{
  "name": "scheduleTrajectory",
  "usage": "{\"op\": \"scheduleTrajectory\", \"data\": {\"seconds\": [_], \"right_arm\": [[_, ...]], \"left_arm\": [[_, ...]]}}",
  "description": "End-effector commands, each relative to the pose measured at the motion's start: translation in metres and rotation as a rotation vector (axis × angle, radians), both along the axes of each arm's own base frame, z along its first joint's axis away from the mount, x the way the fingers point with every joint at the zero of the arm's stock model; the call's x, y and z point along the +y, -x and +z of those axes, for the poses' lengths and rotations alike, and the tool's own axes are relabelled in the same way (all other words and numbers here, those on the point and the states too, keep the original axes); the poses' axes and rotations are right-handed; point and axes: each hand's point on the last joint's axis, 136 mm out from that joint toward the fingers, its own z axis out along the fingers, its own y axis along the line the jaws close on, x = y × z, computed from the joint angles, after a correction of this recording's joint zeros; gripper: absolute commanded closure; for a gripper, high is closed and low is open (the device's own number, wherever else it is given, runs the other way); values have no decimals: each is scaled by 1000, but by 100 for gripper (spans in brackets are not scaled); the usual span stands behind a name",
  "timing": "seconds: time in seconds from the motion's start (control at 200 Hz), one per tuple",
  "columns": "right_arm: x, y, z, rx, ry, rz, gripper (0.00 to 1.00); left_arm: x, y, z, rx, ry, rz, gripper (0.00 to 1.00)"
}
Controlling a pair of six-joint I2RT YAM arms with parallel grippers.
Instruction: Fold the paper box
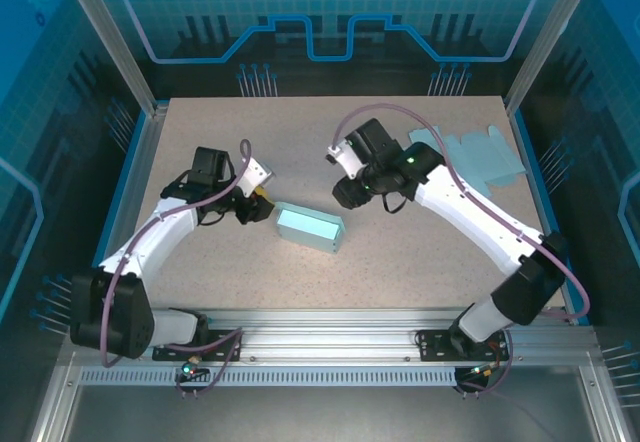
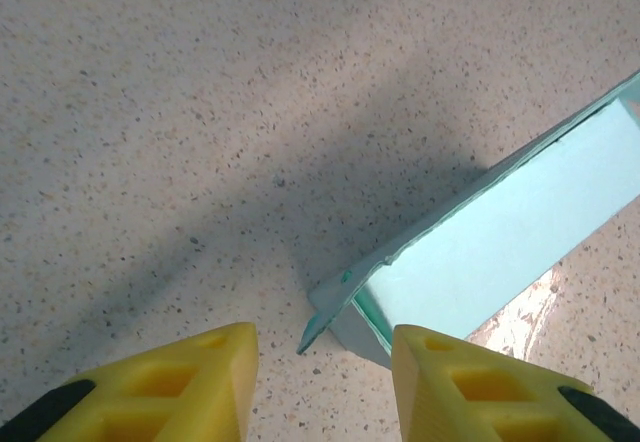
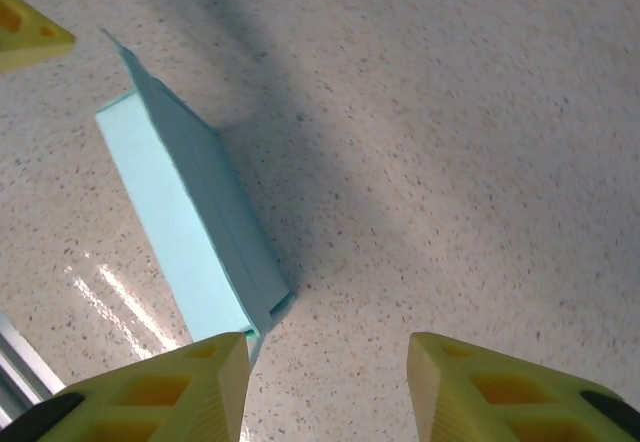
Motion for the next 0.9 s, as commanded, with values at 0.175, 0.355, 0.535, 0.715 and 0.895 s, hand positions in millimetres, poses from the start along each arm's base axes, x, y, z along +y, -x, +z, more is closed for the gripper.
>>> {"op": "scheduleTrajectory", "data": {"seconds": [0.175,0.355,0.535,0.715,0.895], "right_arm": [[-28,8,-32,46,-32,-210,53],[-31,14,-41,63,-48,-225,53],[-30,19,-50,91,-71,-240,53],[-26,19,-59,115,-105,-268,55],[-23,16,-58,105,-120,-270,60]], "left_arm": [[-14,-6,-2,41,-18,-78,57],[-18,-6,-9,108,-17,-86,63],[-18,-3,-9,128,-18,-83,80],[-23,0,-6,117,-17,-81,94],[-29,1,-1,68,-28,-35,100]]}}
